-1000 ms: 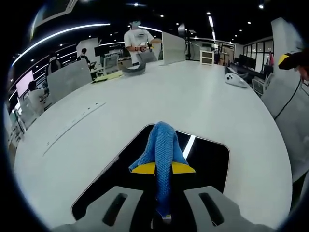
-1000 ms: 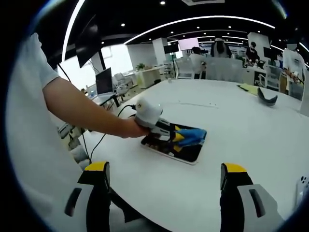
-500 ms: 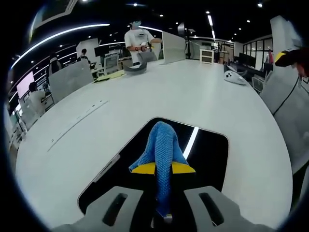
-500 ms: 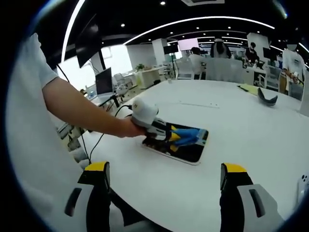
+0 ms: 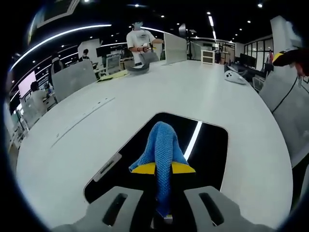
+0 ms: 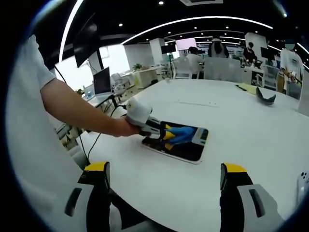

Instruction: Wipe the mirror surface with the cleaning cloth until all visible marks leave the cleaned area.

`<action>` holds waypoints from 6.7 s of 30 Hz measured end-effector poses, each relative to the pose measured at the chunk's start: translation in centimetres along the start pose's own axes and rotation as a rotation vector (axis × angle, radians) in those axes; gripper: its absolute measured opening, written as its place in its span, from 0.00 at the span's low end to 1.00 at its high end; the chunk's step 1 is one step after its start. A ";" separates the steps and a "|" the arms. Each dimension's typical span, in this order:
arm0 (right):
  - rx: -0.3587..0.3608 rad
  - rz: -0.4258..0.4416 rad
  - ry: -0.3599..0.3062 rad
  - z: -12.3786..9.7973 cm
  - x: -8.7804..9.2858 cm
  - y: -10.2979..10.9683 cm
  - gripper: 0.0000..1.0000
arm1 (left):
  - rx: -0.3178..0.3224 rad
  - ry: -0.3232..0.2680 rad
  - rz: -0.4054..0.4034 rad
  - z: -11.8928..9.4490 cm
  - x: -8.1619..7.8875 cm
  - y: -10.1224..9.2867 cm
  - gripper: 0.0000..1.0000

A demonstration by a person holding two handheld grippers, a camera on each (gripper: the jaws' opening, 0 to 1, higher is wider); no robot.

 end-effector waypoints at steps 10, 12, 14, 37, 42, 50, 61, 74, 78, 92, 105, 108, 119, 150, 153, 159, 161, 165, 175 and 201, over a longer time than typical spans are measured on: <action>0.010 -0.013 0.012 0.2 0.2 0.4 0.94 | -0.013 0.003 0.013 -1.2 1.0 0.1 0.06; 0.015 -0.031 0.026 0.3 0.4 0.6 0.94 | -0.018 0.002 0.004 -1.5 1.2 0.2 0.06; 0.012 -0.023 0.021 0.3 0.4 0.8 0.94 | -0.022 0.003 0.000 -1.8 1.4 0.2 0.06; 0.005 -0.044 0.029 0.1 0.3 2.0 0.94 | -0.051 0.026 -0.015 -4.2 3.3 0.6 0.06; 0.007 -0.032 0.028 0.1 0.5 2.1 0.94 | -0.063 0.037 -0.025 -4.8 3.8 0.8 0.06; -0.001 -0.024 0.033 0.6 0.7 2.4 0.94 | -0.072 0.045 -0.034 -5.8 4.6 0.9 0.06; 0.001 -0.005 0.008 0.5 0.8 3.0 0.93 | -0.068 0.061 -0.033 -6.6 5.1 1.0 0.06; 0.003 -0.002 0.002 0.0 1.1 3.1 0.93 | -0.076 0.082 -0.039 -7.6 5.7 1.1 0.06; -0.001 -0.005 -0.007 -0.5 1.0 3.3 0.93 | -0.081 0.094 -0.053 -8.1 6.1 1.1 0.07; -0.006 0.000 -0.002 -0.7 1.6 2.8 0.93 | -0.079 0.110 -0.140 -8.1 6.1 1.2 0.07; -0.014 0.015 -0.007 -1.2 1.6 1.7 0.93 | -0.096 0.140 -0.085 -8.0 5.7 0.8 0.06; -0.021 0.015 -0.004 -1.3 1.7 1.5 0.93 | -0.098 0.140 -0.088 -8.0 5.6 0.8 0.06; -0.035 0.025 -0.014 -1.4 1.7 1.0 0.93 | -0.098 0.158 -0.089 -7.9 5.3 0.6 0.06; -0.013 0.036 -0.016 -3.2 2.4 -0.2 0.93 | -0.050 0.157 -0.024 -5.8 3.2 -1.0 0.06; -0.011 0.037 -0.020 -3.5 2.5 -0.3 0.93 | -0.047 0.155 -0.021 -5.6 3.1 -1.1 0.06; 0.000 0.039 -0.026 -4.2 2.7 -0.6 0.93 | -0.043 0.152 -0.022 -5.4 2.9 -1.2 0.06; 0.008 0.046 -0.028 -4.4 2.8 -0.9 0.93 | -0.041 0.153 -0.017 -5.3 2.8 -1.3 0.06; 0.018 0.052 -0.033 -4.6 2.9 -1.1 0.93 | -0.041 0.152 -0.016 -5.2 2.5 -1.6 0.06; 0.018 0.052 -0.033 -4.8 3.0 -1.0 0.93 | -0.037 0.147 -0.011 -4.7 2.1 -1.9 0.06; 0.019 0.056 -0.028 -6.3 3.9 -1.7 0.93 | -0.027 0.145 0.001 -3.4 0.7 -3.1 0.07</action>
Point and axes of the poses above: the point that each gripper's makers call its tool centre point, and the gripper's own axes: z roughly forward along the fingers, y roughly to its left, x roughly out of its underside, the point moved 8 cm from there along -z, roughly backward along the fingers, and after that the axes turned 14 degrees about z, right-handed, at the moved point
